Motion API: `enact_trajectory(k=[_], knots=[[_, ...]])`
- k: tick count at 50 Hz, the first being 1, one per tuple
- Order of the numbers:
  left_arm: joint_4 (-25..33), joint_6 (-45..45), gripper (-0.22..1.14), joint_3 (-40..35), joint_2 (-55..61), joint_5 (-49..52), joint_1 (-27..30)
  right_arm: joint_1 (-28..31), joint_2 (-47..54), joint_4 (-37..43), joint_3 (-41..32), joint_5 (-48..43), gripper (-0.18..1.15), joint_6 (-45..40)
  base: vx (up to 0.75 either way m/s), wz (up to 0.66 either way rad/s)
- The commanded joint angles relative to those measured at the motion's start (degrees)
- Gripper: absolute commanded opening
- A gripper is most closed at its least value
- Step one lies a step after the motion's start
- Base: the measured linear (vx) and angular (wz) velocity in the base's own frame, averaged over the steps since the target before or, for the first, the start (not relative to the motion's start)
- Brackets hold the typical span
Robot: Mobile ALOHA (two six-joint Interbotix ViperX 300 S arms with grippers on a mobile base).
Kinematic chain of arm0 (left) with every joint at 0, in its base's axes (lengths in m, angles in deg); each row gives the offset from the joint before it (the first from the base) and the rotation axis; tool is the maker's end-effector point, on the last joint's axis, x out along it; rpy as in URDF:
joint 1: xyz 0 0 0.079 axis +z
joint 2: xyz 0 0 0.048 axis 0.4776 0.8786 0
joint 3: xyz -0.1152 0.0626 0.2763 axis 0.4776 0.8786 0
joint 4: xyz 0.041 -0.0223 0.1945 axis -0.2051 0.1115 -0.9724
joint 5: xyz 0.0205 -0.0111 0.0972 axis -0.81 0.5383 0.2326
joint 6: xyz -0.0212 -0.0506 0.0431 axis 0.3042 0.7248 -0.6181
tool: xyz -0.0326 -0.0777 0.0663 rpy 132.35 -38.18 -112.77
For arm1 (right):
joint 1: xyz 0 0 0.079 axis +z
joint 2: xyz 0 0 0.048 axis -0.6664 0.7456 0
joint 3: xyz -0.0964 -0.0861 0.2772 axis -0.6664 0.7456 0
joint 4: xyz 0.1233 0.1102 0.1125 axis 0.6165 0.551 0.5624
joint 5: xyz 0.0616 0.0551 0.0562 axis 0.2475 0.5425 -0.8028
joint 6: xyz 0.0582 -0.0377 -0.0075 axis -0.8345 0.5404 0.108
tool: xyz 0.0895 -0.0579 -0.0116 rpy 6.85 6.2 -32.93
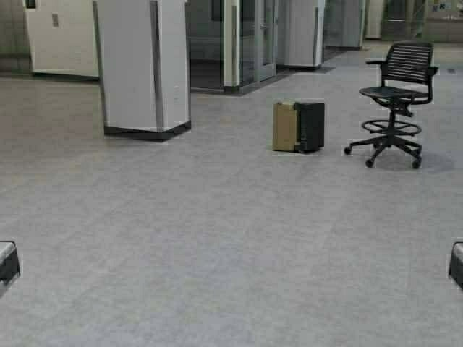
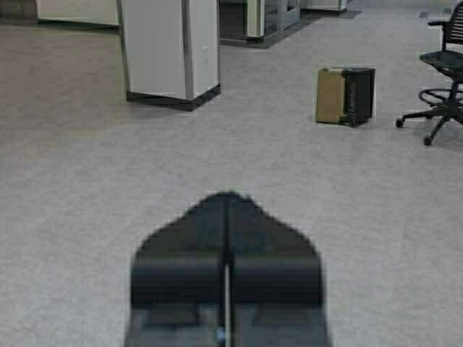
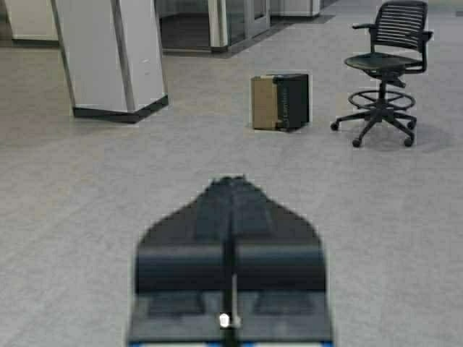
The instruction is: Navigate to elevator, push the call button, then enter the elevator
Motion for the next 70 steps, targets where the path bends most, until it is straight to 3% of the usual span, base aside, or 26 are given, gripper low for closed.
enact_trajectory(k=[1, 70], knots=[[-0.09, 0.26, 0.03, -0.26, -0.26, -0.44, 0.09, 0.09, 0.44, 0.00, -0.97, -0.53, 0.05, 0.00, 0.70, 0.17], [-0.09, 0.44, 0.03, -0.62, 0.79, -0.62, 0.09, 0.00, -0.53, 0.00, -0.88, -0.53, 0.05, -0.09, 0.68, 0.19]])
